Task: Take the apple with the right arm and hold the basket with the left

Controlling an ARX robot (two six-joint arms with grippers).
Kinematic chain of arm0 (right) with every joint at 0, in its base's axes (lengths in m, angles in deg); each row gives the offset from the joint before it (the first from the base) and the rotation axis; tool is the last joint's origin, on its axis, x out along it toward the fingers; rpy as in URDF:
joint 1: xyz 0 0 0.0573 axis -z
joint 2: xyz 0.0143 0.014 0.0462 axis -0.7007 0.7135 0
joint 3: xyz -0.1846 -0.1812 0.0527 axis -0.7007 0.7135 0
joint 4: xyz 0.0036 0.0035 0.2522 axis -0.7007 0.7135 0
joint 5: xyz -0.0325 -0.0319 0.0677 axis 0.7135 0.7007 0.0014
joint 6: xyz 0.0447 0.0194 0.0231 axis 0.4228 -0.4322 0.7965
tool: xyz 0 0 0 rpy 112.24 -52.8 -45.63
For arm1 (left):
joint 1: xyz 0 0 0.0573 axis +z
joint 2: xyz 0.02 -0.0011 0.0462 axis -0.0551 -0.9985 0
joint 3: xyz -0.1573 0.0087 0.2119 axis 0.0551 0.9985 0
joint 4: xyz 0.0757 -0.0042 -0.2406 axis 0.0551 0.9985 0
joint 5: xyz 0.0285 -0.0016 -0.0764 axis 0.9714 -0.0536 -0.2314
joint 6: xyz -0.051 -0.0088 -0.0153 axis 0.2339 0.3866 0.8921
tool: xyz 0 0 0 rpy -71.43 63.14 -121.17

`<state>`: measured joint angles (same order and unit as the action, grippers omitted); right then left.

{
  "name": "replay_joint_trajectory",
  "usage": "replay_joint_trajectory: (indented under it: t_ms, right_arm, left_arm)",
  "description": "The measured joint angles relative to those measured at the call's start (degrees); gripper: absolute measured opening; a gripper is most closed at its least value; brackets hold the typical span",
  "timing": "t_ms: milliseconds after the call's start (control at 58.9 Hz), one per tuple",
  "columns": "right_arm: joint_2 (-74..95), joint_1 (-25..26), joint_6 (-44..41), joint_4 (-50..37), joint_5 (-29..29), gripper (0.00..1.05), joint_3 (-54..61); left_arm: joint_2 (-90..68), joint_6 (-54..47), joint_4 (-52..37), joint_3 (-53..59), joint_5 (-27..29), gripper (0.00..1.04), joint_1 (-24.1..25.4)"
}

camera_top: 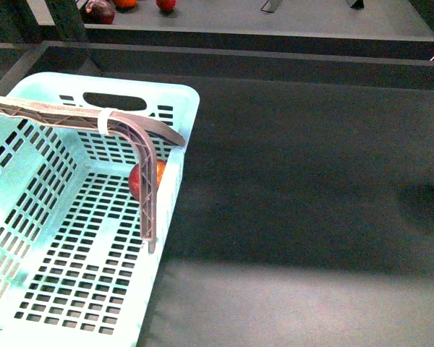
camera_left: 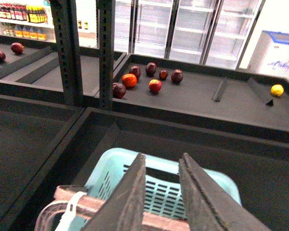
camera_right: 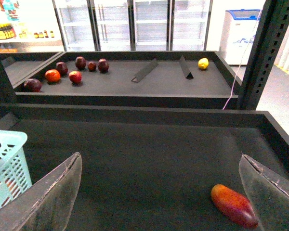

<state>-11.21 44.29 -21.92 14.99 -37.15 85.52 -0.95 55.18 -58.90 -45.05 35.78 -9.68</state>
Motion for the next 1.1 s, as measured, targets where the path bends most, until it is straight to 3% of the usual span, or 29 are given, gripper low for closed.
replay_joint_trajectory:
  t_ms: [68, 407, 458, 526, 645, 1103]
  right_arm:
    - [0.0, 0.0, 0.0, 0.0, 0.0, 0.96, 0.0]
    - [0.0, 0.0, 0.0, 0.0, 0.0, 0.96, 0.0]
    - [0.0, 0.0, 0.0, 0.0, 0.0, 0.96, 0.0]
    - [0.0, 0.0, 0.0, 0.0, 0.0, 0.96, 0.0]
    - [-0.02, 0.0, 0.0, 0.0, -0.02, 0.96, 0.0]
    - [-0.02, 0.0, 0.0, 0.0, 0.07, 0.96, 0.0]
  left_arm:
    - [3.5, -3.1, 1.2, 2.49, -1.99, 0.04, 2.01]
    - [16.17, -4.94, 8.2, 8.02, -7.3, 0.03, 7.37]
    - [18.18, -5.03, 9.68, 8.61, -11.41, 0.03, 10.43]
    - [20.37, -5.11, 11.23, 9.11, -11.63, 0.03, 12.31]
    - [22.38, -5.16, 10.43, 11.3, -12.22, 0.03, 12.55]
    - [36.41, -5.2, 23.82, 11.28, -12.26, 0.03, 12.59]
